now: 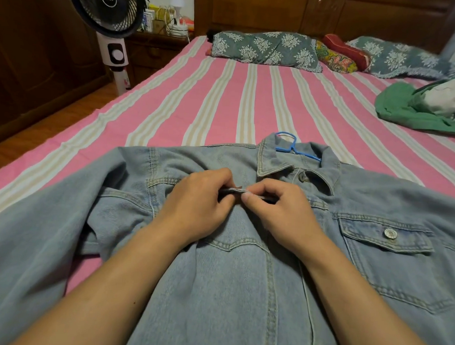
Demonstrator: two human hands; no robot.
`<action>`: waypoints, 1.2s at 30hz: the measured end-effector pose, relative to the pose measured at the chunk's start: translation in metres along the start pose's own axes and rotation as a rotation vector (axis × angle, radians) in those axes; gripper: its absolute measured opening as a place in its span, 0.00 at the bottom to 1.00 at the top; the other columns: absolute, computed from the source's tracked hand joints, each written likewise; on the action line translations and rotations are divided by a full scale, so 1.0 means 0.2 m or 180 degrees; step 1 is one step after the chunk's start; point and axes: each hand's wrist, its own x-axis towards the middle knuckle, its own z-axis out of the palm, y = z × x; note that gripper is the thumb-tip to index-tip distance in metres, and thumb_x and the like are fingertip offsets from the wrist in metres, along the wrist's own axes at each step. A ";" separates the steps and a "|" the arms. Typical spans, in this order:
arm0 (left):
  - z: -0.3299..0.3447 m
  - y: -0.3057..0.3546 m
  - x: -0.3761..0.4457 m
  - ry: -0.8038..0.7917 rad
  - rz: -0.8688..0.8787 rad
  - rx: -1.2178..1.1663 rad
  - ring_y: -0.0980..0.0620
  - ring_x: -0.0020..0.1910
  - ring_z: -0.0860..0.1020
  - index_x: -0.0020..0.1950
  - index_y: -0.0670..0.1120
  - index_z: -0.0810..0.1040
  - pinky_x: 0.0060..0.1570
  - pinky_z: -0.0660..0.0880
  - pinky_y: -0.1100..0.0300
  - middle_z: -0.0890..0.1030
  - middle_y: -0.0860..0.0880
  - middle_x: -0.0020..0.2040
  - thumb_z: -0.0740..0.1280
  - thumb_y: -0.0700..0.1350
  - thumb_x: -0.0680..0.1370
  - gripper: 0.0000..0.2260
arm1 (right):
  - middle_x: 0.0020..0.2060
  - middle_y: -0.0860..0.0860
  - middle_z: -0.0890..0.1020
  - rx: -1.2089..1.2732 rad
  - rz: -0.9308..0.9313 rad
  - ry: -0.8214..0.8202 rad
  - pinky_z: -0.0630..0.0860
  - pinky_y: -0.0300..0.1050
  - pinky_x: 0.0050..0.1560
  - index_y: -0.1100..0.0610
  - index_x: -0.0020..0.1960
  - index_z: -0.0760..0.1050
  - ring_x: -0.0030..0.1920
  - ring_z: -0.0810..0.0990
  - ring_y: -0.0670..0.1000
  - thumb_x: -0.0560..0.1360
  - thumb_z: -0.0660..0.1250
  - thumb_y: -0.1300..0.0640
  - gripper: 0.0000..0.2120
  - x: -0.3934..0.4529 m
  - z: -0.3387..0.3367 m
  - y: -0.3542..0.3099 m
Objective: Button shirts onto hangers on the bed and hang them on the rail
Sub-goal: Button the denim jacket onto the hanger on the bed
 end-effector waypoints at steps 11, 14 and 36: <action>0.08 -0.02 -0.01 0.0064 0.0835 -0.0129 0.46 0.41 0.71 0.39 0.43 0.73 0.38 0.67 0.52 0.72 0.49 0.41 0.61 0.34 0.70 0.05 | 0.54 0.40 0.76 -0.1422 -0.0387 -0.0674 0.65 0.42 0.57 0.43 0.64 0.75 0.53 0.67 0.47 0.73 0.56 0.52 0.22 0.00 0.07 0.10; 0.09 0.00 -0.02 -0.0245 0.0333 0.0216 0.44 0.40 0.73 0.42 0.44 0.72 0.37 0.69 0.48 0.73 0.48 0.42 0.60 0.36 0.71 0.04 | 0.58 0.44 0.73 -0.1832 -0.0298 -0.0622 0.66 0.48 0.61 0.46 0.67 0.71 0.53 0.63 0.47 0.74 0.50 0.48 0.24 -0.04 0.09 0.06; -1.20 0.48 -1.65 -0.1033 -0.2996 0.1469 0.43 0.65 0.76 0.72 0.56 0.69 0.61 0.72 0.49 0.78 0.48 0.67 0.55 0.74 0.68 0.38 | 0.68 0.57 0.77 -0.2587 0.0503 -0.2231 0.72 0.47 0.63 0.54 0.71 0.70 0.66 0.76 0.58 0.84 0.58 0.47 0.19 -1.08 -0.12 -0.74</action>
